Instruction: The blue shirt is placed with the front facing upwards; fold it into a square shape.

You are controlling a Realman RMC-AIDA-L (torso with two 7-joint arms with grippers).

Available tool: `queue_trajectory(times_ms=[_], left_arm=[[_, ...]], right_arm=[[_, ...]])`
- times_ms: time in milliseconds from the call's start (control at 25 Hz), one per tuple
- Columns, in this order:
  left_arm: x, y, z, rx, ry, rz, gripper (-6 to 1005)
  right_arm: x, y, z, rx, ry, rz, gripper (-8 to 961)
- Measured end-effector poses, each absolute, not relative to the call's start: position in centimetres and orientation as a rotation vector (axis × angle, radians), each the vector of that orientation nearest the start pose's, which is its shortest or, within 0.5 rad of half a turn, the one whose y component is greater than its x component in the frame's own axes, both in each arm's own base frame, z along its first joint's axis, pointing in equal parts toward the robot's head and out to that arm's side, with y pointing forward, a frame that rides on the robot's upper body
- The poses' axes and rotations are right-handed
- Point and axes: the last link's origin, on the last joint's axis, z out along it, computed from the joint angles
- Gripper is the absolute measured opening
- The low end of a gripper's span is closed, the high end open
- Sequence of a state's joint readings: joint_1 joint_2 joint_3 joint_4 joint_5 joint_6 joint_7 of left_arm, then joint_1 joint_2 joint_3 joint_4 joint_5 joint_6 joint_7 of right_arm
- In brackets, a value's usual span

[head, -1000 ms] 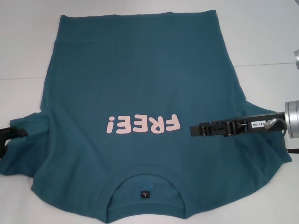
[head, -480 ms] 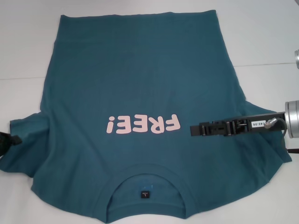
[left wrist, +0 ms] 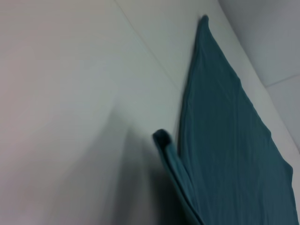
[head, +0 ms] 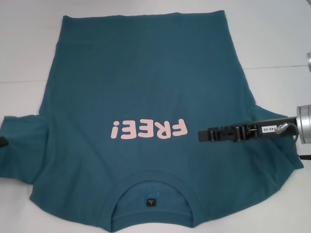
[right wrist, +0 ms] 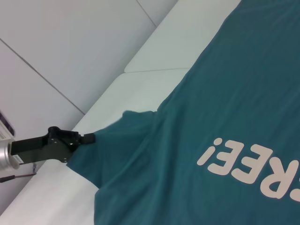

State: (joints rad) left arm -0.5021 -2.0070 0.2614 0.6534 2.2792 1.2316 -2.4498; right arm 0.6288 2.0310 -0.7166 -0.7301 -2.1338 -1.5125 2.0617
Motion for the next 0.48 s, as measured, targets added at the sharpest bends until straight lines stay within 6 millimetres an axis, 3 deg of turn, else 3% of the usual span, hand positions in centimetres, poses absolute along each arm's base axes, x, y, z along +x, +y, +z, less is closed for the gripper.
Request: queue_trajectory(times_ms=[320, 480], left_arm=[[-36.85, 34.49, 7.24, -1.550, -1.968, -0.793, 3], [-36.86, 34.86, 8.17, -1.544, -1.942, -0.791, 3]], right_arm=[[24.83, 36.62, 2.08, -2.573, 1.352, 0.558, 595], [24.81, 36.64, 2.08, -2.573, 1.353, 0.559, 595]])
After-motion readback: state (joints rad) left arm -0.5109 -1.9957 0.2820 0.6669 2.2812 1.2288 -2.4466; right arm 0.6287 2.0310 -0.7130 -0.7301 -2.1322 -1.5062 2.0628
